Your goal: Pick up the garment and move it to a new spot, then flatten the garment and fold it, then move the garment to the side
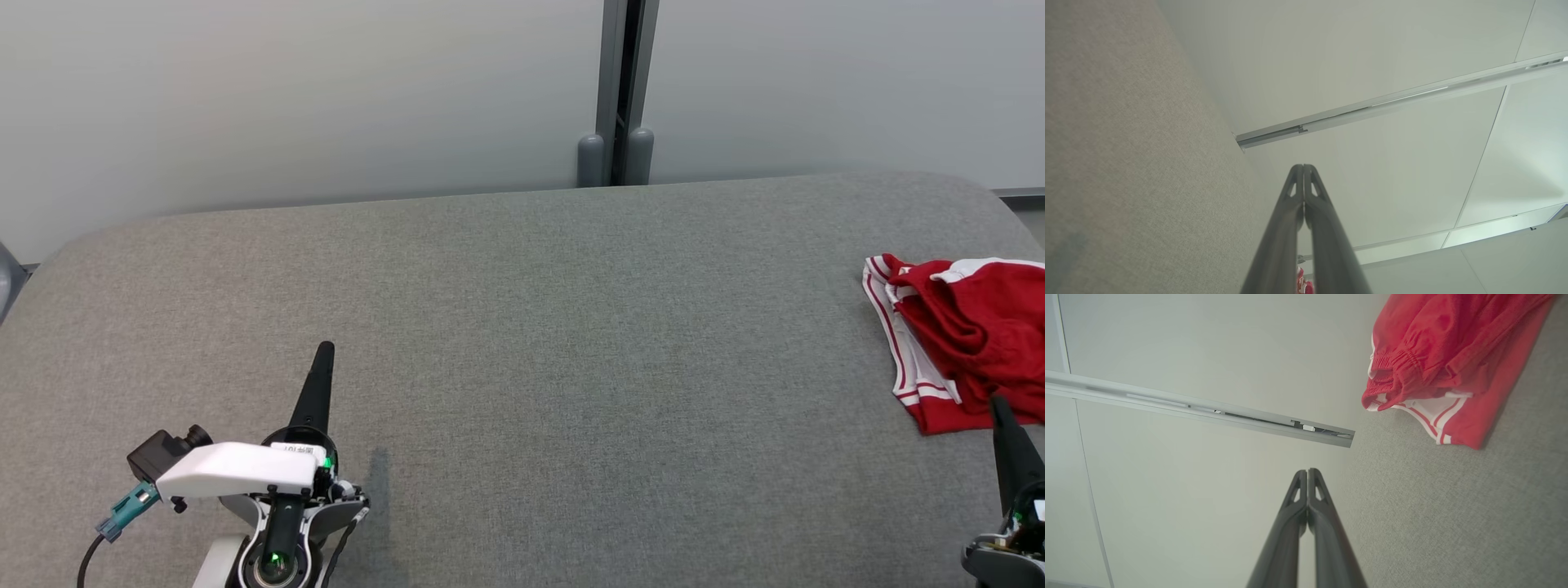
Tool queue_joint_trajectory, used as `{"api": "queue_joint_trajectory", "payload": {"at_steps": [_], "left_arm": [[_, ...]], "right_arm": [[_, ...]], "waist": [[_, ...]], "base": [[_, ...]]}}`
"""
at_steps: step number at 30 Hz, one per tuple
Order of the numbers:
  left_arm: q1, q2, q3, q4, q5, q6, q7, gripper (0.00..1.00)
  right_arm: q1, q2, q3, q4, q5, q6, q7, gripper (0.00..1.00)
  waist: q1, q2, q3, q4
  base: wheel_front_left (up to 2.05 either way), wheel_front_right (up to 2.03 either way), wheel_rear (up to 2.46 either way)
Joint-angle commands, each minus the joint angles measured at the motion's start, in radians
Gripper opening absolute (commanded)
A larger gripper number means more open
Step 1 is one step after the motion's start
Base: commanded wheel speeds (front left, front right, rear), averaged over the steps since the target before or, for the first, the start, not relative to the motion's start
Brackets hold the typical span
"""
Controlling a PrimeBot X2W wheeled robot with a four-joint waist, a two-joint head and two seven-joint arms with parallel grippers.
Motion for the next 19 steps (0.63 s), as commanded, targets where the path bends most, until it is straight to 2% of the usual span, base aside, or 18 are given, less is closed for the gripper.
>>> {"api": "queue_joint_trajectory", "payload": {"at_steps": [1, 19], "left_arm": [[-0.022, 0.004, 0.006, 0.000, -0.017, -0.007, 0.006, 0.00], [-0.051, 0.005, 0.008, 0.026, -0.143, -0.020, 0.028, 0.00]], "right_arm": [[-0.013, -0.009, -0.010, -0.007, 0.023, 0.000, 0.009, 0.00], [-0.012, -0.011, -0.049, -0.007, 0.163, 0.000, 0.058, 0.00]], "waist": [[0.0000, 0.0000, 0.000, -0.001], [0.0000, 0.0000, -0.001, -0.012]], "base": [[0.00, 0.00, 0.00], [0.00, 0.00, 0.00]]}}
